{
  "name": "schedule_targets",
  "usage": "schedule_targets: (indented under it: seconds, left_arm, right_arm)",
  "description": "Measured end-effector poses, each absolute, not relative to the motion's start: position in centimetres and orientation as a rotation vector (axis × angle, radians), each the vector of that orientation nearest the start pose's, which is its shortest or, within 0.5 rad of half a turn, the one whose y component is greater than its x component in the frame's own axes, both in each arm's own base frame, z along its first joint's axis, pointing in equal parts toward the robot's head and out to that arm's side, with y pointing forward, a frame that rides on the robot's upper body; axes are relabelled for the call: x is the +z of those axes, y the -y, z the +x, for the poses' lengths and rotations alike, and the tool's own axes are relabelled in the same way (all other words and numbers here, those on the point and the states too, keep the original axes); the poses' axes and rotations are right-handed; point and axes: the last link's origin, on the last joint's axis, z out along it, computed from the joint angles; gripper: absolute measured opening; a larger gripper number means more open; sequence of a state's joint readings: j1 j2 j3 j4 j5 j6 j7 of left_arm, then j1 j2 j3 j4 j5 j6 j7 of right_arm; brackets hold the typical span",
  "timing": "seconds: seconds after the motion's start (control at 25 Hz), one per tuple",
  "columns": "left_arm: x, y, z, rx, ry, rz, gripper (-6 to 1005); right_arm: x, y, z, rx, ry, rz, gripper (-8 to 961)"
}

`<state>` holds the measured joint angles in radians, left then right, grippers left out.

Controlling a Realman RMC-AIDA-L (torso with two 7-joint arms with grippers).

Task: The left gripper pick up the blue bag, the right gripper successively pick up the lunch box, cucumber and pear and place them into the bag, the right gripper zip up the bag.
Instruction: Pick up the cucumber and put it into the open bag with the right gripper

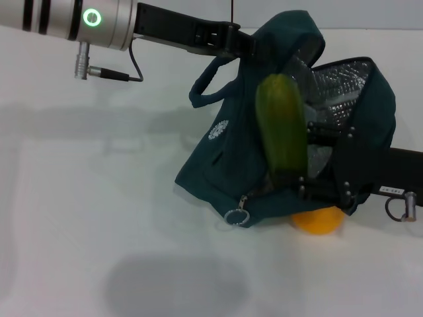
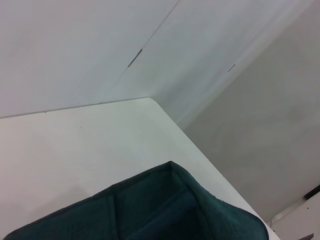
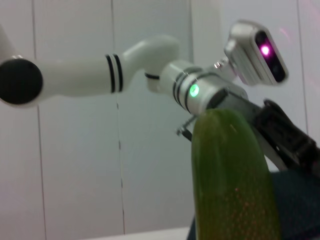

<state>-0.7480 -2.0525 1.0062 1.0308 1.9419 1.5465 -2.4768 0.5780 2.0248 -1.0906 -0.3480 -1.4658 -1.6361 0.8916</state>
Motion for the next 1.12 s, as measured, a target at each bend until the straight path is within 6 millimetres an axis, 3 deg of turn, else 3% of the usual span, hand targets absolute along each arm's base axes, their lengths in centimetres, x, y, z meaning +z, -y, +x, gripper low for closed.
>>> schedule_targets:
  seconds: [1.12]
  left_arm:
    - [2.4,-38.7,-11.8,-0.600,1.300,-2.772,56]
  right_arm:
    - [-2.3,-32.2,22.7,0.906,-0.222,-2.838,624]
